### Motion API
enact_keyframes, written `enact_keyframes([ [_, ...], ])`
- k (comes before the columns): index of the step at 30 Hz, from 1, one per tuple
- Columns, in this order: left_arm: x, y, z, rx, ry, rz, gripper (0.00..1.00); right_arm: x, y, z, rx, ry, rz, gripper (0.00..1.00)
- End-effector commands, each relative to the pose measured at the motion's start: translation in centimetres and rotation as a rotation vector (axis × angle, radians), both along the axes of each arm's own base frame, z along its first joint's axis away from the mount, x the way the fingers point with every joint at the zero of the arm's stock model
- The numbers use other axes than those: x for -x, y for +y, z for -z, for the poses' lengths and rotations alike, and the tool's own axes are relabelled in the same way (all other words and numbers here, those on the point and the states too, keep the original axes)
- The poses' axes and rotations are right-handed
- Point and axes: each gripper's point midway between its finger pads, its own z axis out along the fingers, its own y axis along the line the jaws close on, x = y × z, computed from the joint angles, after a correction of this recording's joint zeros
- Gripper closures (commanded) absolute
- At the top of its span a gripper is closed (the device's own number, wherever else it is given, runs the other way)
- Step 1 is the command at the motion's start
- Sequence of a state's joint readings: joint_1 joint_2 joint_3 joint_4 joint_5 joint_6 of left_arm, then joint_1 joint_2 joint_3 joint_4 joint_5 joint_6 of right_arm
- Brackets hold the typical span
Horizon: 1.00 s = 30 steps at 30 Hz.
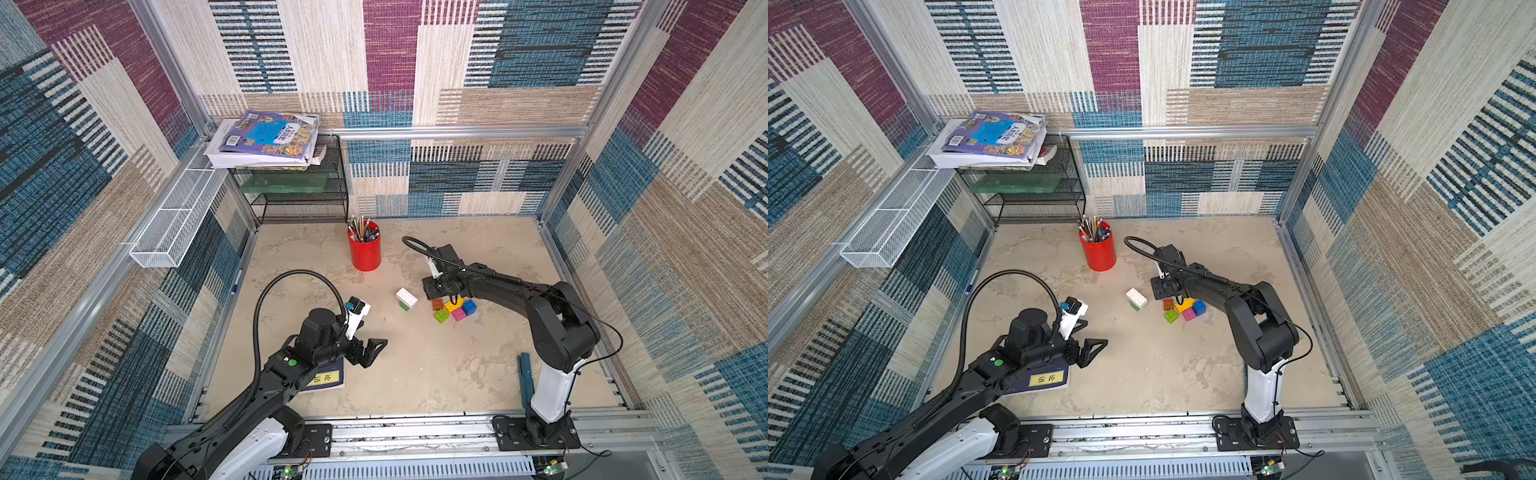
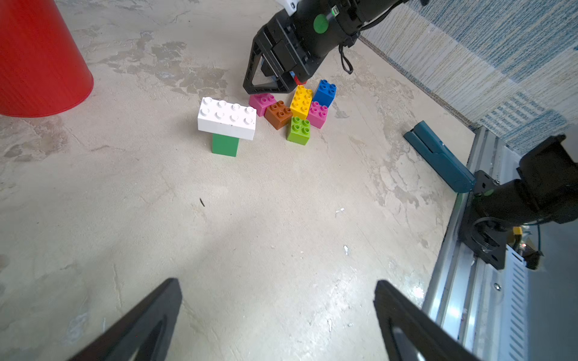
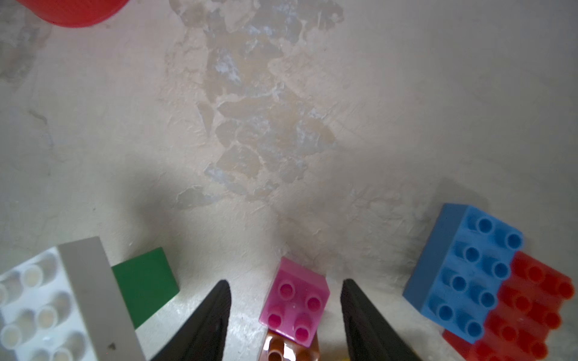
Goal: Assemble the letter f with lego
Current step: Pick up the lego brick from the center of the board.
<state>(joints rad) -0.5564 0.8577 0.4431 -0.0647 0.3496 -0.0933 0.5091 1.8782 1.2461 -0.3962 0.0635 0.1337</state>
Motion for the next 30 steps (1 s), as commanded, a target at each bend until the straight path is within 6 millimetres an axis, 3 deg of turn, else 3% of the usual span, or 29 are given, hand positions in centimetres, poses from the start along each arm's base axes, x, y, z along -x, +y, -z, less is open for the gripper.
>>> enact_keyframes([
  [1, 0.1, -0.3, -0.3, 0.003, -0.024, 0.027, 0.01, -0.4, -0.3, 0.4, 0.012, -0.002, 0.033, 0.4],
  [14, 0.0, -0.2, -0.2, 0.0, -0.022, 0.02, 0.01, 0.3, -0.8, 2.4, 0.04, 0.044, 0.048, 0.45],
  [30, 0.0, -0.2, -0.2, -0.002, -0.023, 0.014, 0.01, 0.6, -0.7, 2.0, 0.05, 0.034, 0.04, 0.61],
])
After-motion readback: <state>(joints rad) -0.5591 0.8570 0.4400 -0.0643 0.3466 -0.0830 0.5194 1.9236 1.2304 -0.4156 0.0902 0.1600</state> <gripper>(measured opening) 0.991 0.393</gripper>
